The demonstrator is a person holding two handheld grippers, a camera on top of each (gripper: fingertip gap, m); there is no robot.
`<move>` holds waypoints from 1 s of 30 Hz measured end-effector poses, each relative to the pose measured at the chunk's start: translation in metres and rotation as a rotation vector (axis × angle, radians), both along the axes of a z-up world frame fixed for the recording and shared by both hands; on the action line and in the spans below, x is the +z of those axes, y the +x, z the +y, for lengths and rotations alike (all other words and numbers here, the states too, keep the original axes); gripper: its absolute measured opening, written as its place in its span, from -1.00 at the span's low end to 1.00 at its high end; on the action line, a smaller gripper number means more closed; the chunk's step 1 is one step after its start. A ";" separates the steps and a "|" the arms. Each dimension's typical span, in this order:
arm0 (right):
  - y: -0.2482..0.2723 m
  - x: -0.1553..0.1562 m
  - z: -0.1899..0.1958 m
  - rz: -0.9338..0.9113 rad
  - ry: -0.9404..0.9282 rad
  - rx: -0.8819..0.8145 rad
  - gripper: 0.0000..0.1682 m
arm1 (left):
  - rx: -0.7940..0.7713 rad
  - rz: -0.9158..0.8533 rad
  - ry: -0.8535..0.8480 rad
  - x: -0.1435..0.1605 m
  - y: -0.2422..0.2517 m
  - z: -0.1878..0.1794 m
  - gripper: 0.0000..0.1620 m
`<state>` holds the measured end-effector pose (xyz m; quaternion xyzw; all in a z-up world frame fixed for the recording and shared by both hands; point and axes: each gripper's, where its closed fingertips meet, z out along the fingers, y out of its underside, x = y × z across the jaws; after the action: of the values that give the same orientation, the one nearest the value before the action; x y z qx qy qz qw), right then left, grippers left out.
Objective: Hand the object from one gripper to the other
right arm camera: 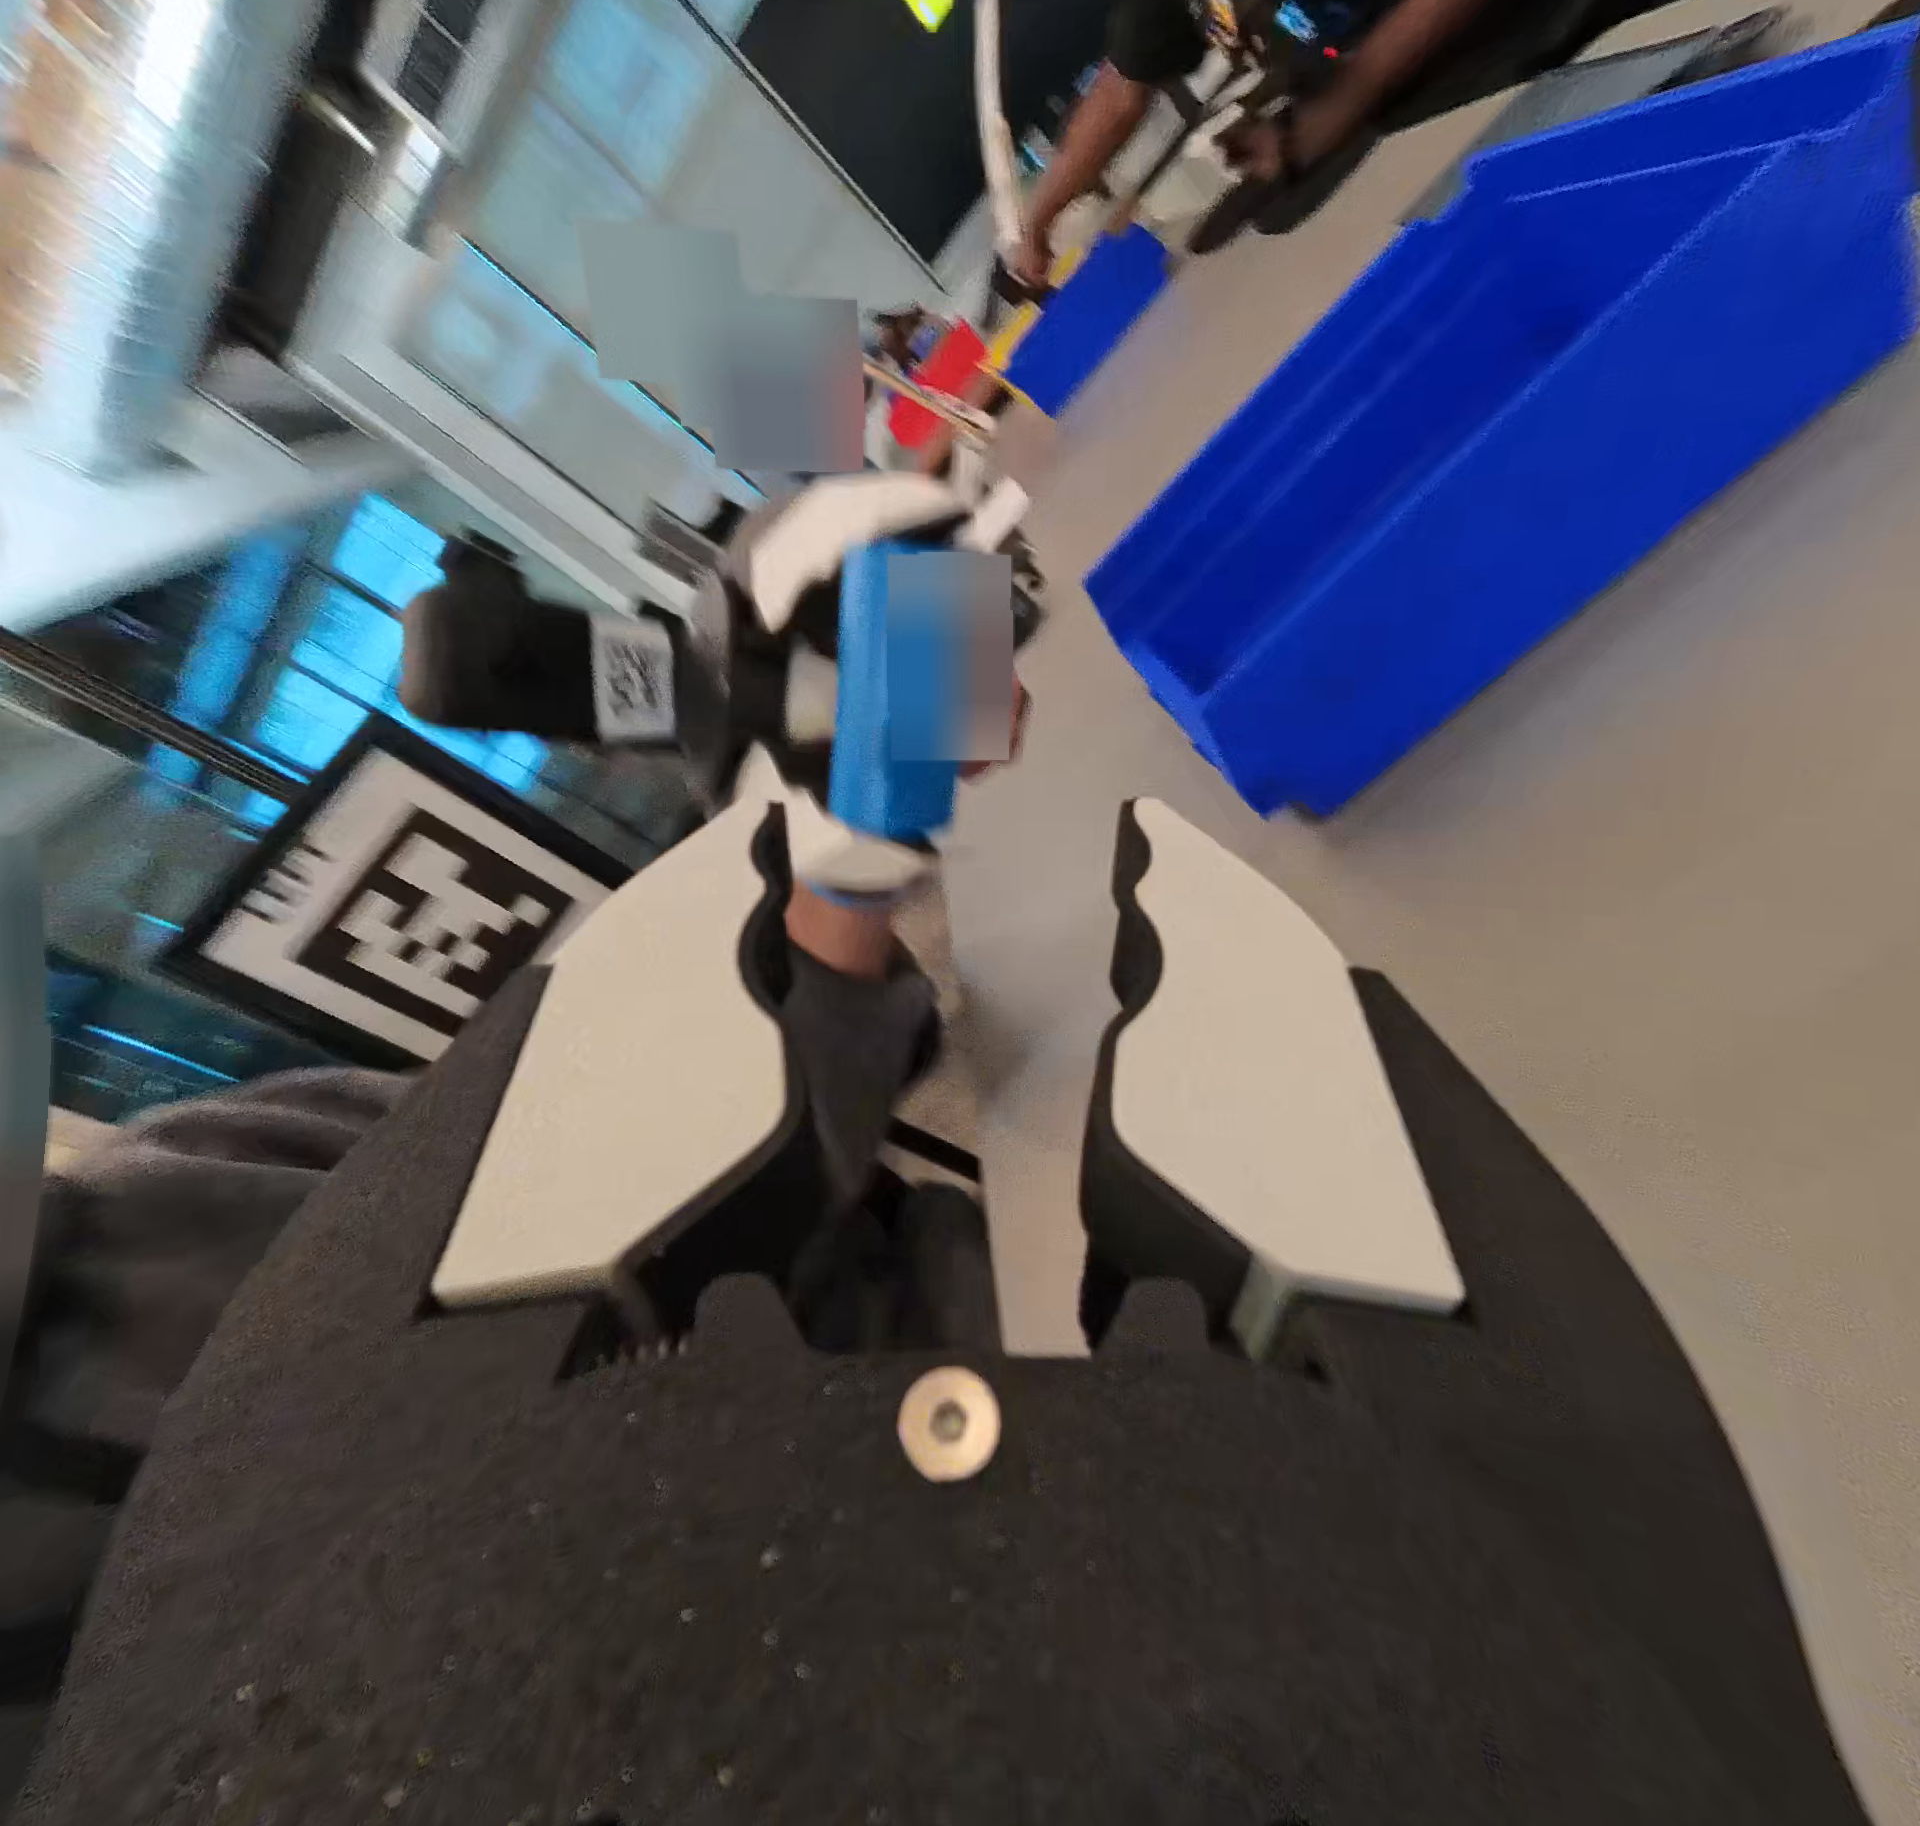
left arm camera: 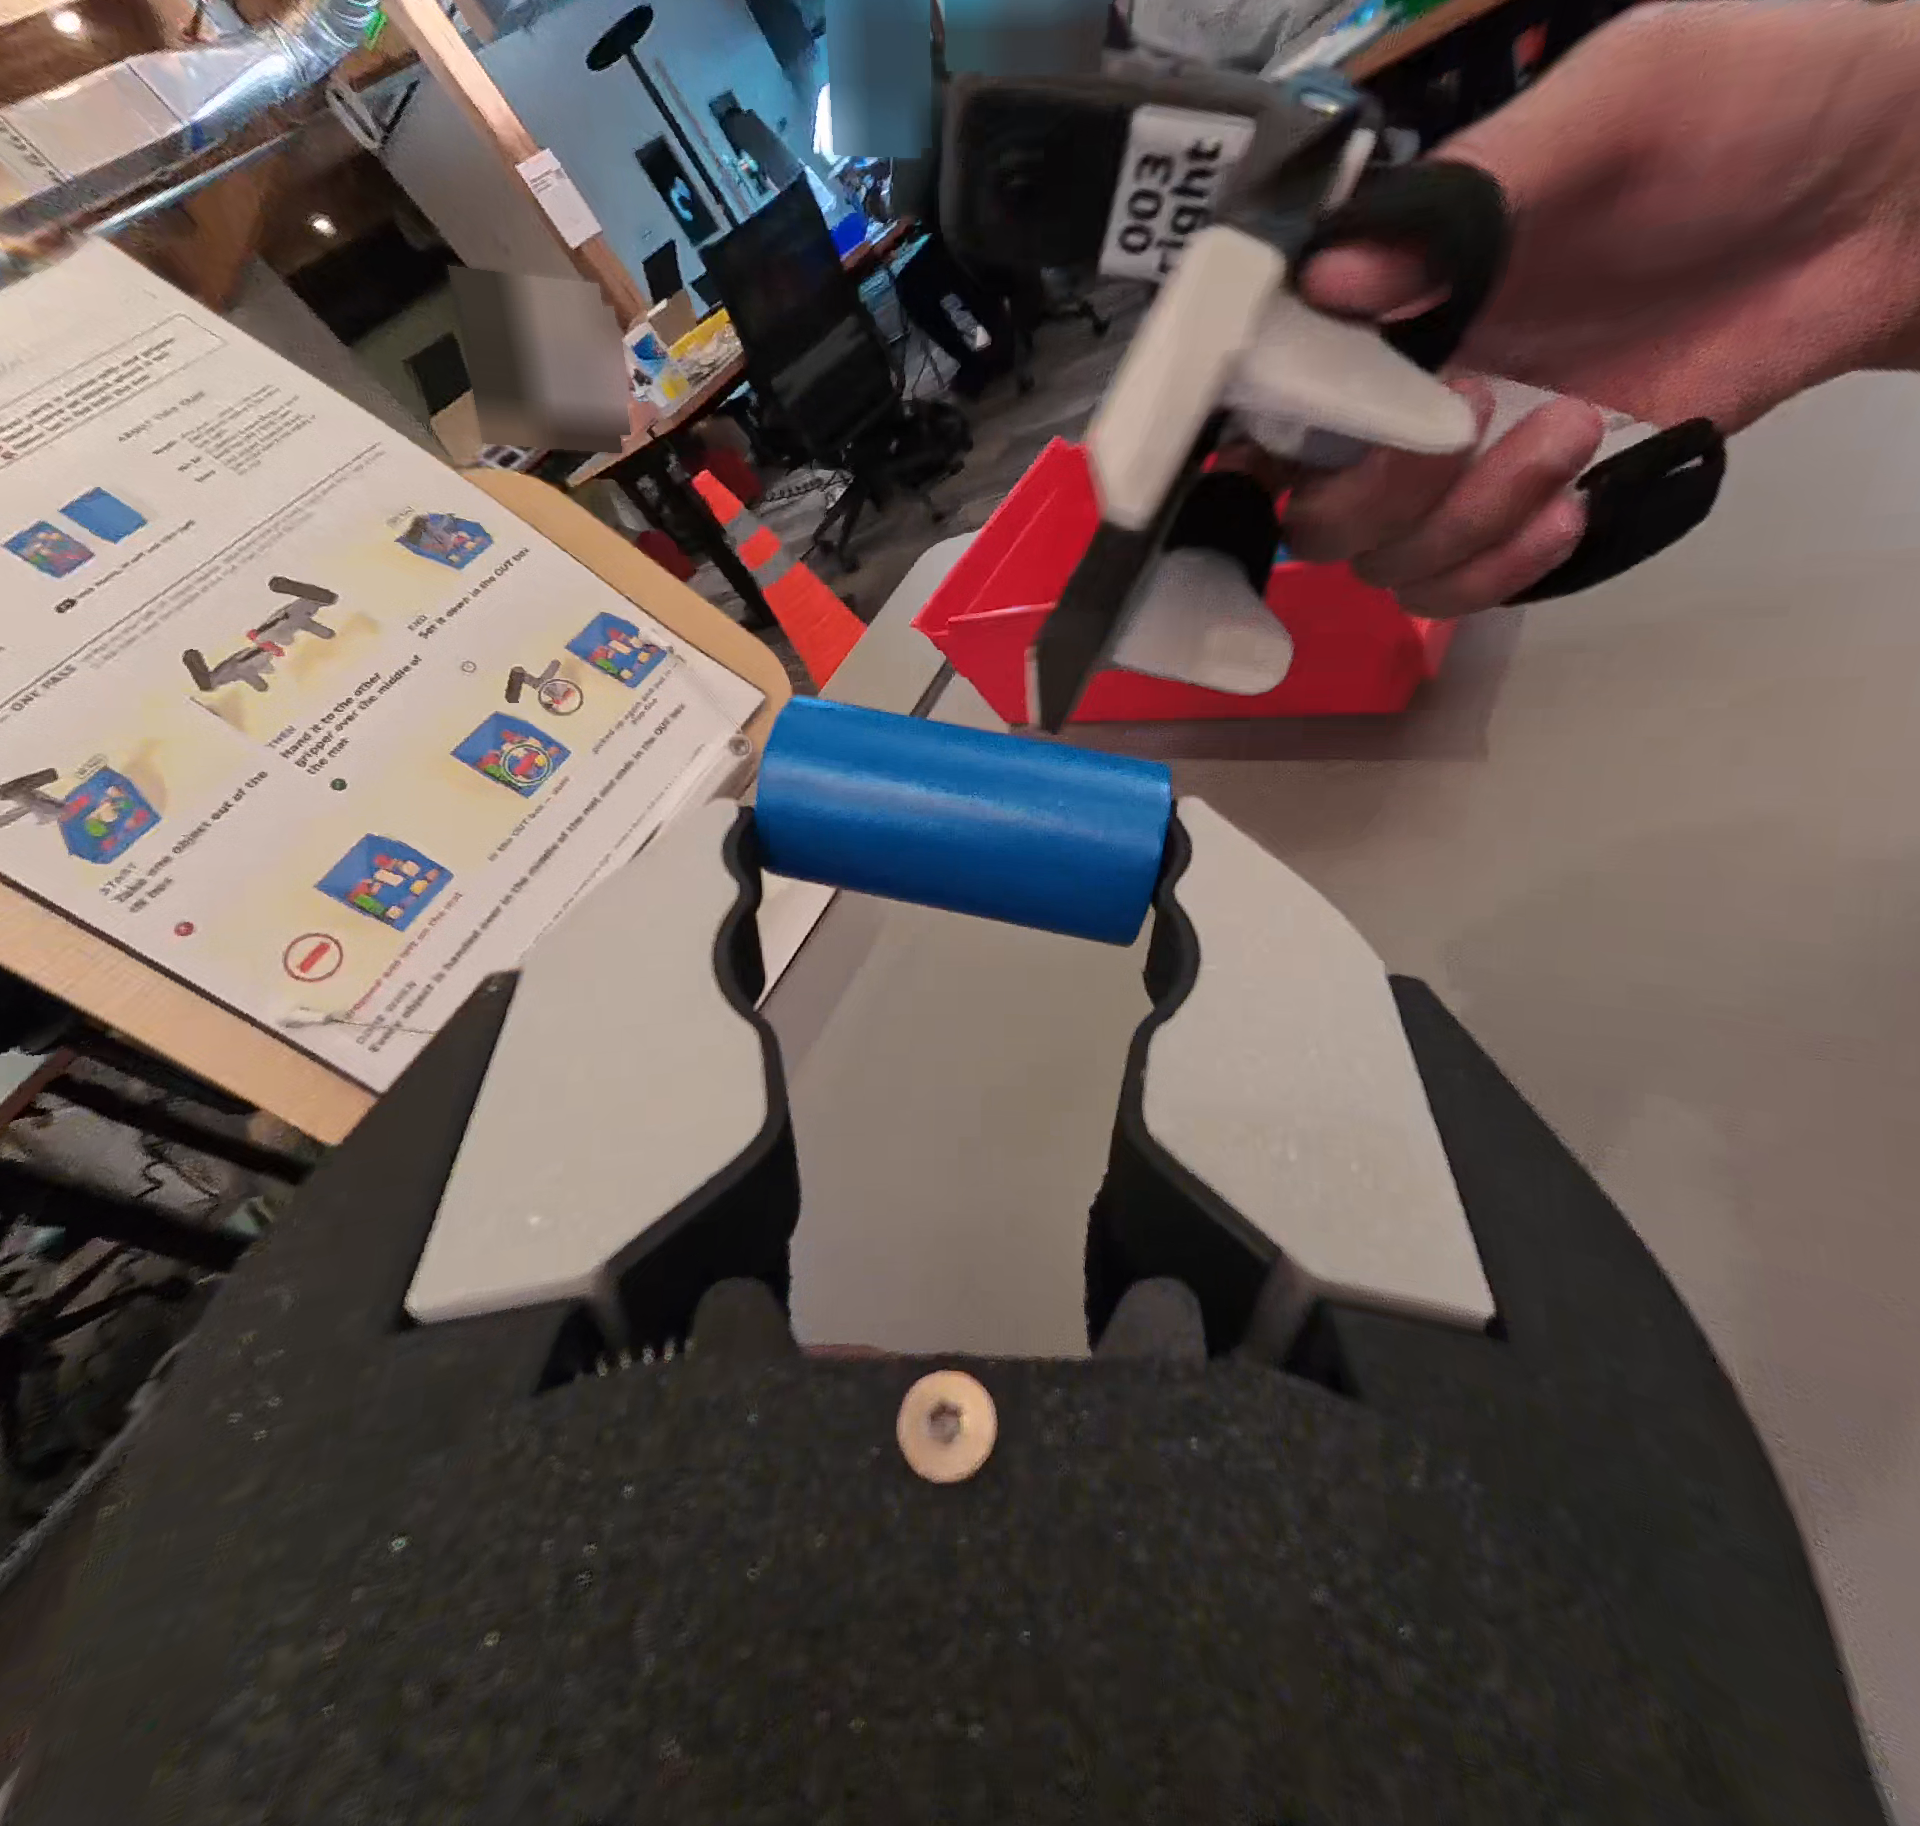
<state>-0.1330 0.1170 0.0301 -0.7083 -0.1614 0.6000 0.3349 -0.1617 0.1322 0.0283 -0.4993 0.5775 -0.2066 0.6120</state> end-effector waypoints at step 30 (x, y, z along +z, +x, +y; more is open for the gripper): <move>0.239 -0.012 0.033 -0.470 -0.007 -0.636 -0.64 | 0.148 -0.036 -0.480 -0.127 -0.006 -0.111 -0.25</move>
<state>0.1056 0.1497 0.0178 -0.8422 -0.0040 0.2885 0.4555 -0.1679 0.0212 -0.0990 -0.6673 0.4629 -0.3013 0.4997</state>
